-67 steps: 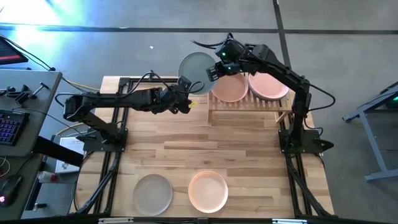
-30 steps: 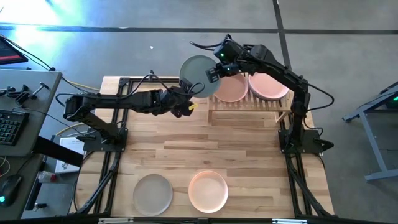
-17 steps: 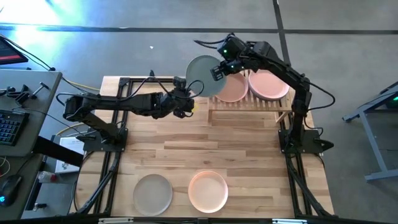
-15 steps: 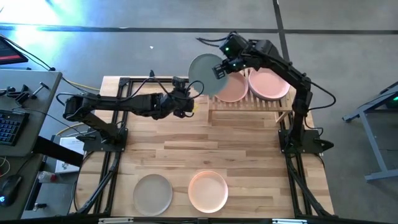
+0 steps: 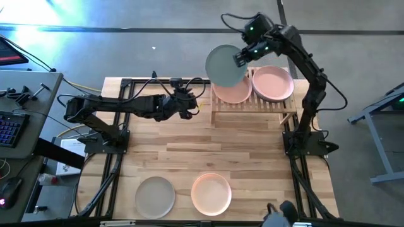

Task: Place and stack plates onto a shelf
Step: Stack the light blue plate on the top of the light brown plate on the shelf

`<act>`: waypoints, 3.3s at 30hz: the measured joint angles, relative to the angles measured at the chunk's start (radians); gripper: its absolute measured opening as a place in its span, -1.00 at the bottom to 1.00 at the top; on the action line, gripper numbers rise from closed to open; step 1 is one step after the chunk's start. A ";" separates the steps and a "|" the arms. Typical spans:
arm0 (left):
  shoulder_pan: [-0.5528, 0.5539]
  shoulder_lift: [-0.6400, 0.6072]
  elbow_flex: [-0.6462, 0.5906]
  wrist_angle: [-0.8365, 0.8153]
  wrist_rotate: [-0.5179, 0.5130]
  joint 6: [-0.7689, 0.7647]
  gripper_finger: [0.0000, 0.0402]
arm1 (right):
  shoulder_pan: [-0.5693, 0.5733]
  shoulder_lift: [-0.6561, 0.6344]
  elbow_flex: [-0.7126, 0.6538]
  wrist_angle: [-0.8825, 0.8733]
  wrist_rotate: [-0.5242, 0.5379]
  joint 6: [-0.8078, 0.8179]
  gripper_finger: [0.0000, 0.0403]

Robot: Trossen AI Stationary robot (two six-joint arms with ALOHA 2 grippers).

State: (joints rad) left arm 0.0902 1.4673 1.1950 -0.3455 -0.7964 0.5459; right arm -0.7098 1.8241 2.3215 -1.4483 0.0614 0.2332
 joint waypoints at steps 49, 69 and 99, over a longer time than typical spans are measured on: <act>0.014 0.000 0.000 -0.001 0.000 -0.064 -0.61 | -0.196 0.008 -0.325 0.032 -0.326 -0.312 -1.00; 0.014 0.000 0.000 -0.001 0.000 -0.063 -0.61 | -0.179 0.008 -0.325 0.032 -0.274 -0.320 -1.00; 0.014 0.001 0.000 0.000 0.000 -0.063 -0.61 | -0.108 0.008 -0.325 0.032 -0.166 -0.283 -0.59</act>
State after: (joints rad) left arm 0.1043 1.4680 1.1950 -0.3458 -0.7959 0.4824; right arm -0.8173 1.8324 1.9965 -1.4164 -0.1045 -0.0494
